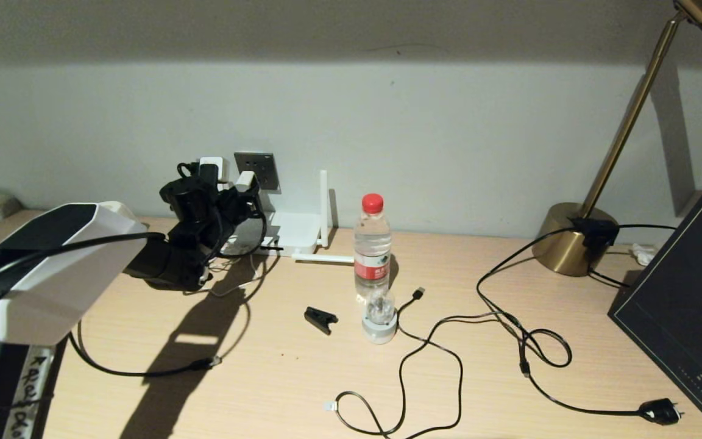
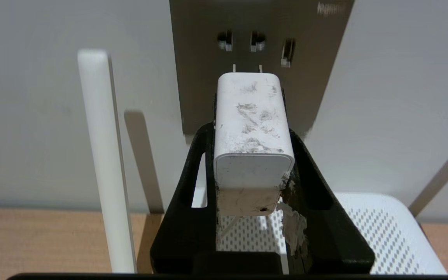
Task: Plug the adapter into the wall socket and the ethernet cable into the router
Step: Align plug and socket
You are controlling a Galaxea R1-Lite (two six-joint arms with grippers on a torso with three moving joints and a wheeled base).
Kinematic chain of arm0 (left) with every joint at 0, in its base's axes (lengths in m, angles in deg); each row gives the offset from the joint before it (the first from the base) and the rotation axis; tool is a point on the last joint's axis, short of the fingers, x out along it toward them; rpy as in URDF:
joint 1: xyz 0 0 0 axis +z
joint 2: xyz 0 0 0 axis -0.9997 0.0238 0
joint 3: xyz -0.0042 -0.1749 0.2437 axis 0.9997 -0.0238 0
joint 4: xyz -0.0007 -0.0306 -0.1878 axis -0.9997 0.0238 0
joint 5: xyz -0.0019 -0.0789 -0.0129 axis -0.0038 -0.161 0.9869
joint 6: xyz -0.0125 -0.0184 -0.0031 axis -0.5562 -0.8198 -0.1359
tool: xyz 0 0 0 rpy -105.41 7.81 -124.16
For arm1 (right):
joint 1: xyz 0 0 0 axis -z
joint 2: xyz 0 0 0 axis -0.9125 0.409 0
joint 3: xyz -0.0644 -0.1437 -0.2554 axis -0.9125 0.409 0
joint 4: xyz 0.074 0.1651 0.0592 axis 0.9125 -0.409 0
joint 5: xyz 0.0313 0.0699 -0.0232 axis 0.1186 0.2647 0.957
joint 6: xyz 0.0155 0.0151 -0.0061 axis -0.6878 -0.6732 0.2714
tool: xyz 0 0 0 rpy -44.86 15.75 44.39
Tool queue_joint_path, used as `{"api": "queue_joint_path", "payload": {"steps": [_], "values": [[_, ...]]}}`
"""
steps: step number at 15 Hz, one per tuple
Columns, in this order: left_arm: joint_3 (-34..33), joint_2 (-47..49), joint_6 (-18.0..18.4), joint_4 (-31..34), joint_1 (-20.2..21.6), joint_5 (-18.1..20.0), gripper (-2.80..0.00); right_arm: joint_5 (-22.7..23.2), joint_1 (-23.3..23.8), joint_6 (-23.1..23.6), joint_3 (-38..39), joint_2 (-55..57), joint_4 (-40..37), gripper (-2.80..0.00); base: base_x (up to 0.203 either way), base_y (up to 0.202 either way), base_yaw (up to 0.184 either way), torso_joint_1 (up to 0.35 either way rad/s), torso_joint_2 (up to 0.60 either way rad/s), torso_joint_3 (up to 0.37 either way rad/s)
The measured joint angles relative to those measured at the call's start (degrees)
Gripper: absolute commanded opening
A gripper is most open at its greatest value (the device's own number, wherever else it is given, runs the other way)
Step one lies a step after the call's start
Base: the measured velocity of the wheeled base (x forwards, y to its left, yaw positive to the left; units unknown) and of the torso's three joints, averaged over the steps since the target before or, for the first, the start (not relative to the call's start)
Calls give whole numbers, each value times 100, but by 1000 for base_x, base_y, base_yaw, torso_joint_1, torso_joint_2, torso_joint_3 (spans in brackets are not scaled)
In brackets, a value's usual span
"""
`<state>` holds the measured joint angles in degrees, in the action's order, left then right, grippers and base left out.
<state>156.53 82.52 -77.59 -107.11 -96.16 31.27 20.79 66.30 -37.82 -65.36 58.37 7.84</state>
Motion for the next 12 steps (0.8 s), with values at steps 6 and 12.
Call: {"api": "queue_joint_path", "payload": {"steps": [6,12], "values": [[428,60,-4,459,13,-2,-280,0,0,0,0,0,0,-280,0,0,0,0,0,0],[737,134,-7,719,35,-9,-280,0,0,0,0,0,0,-280,0,0,0,0,0,0]]}}
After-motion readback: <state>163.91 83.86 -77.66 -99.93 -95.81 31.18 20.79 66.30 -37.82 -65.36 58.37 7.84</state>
